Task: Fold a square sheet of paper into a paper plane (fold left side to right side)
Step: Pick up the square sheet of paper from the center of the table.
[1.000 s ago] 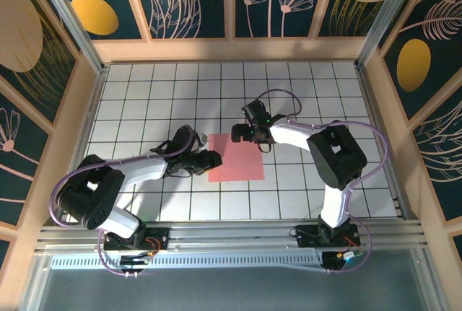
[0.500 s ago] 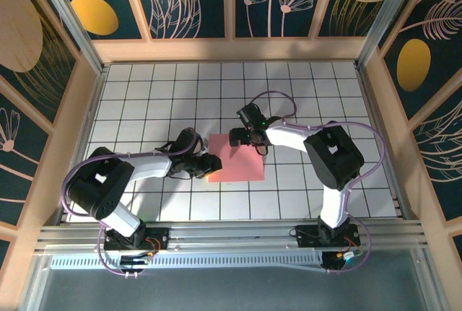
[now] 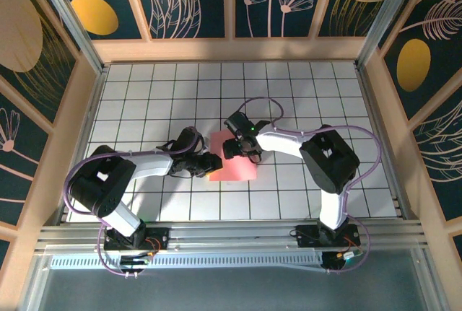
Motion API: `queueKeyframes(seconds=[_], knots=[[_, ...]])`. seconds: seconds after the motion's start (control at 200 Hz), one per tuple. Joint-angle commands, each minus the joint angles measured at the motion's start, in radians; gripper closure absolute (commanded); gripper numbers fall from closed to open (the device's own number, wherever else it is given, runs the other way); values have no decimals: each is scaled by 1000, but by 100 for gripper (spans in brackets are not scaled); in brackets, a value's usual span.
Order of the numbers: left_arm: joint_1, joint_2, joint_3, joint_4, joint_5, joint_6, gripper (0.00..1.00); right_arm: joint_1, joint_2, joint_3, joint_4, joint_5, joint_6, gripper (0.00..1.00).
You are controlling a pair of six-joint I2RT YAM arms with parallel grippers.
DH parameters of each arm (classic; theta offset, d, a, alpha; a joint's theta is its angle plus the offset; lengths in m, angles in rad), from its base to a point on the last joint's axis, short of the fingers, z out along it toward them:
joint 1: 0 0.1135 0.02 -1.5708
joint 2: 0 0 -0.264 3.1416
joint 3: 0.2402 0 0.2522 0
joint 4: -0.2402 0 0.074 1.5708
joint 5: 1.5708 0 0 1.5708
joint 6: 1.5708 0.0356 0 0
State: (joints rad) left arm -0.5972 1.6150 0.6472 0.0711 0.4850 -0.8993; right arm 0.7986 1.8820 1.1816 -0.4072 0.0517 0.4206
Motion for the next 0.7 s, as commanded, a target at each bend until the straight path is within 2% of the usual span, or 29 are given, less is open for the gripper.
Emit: queueKeyframes(seconds=[0.0, 0.155, 0.24, 0.32, 0.46, 0.561, 0.696], knots=[[-8, 11, 8, -27, -33, -1, 63, 5, 8, 26, -61, -16, -3, 26], [-9, -8, 8, -19, -43, -8, 61, 3, -4, 26, -62, -30, -11, 37], [-8, -27, 11, -19, -61, -13, 59, -5, -21, 20, -55, -31, -14, 47], [-8, -58, 17, -29, -92, -11, 56, -18, -41, 11, -46, -83, -16, 55], [2, -135, 34, -55, -145, 5, 49, -53, -94, -31, -3, -164, -26, 63], [50, -218, 23, -61, -153, 21, 45, -95, -153, -74, 48, -253, -32, 67], [182, -365, -36, -7, -84, 48, 35, -166, -261, -143, 128, -377, -38, 68]])
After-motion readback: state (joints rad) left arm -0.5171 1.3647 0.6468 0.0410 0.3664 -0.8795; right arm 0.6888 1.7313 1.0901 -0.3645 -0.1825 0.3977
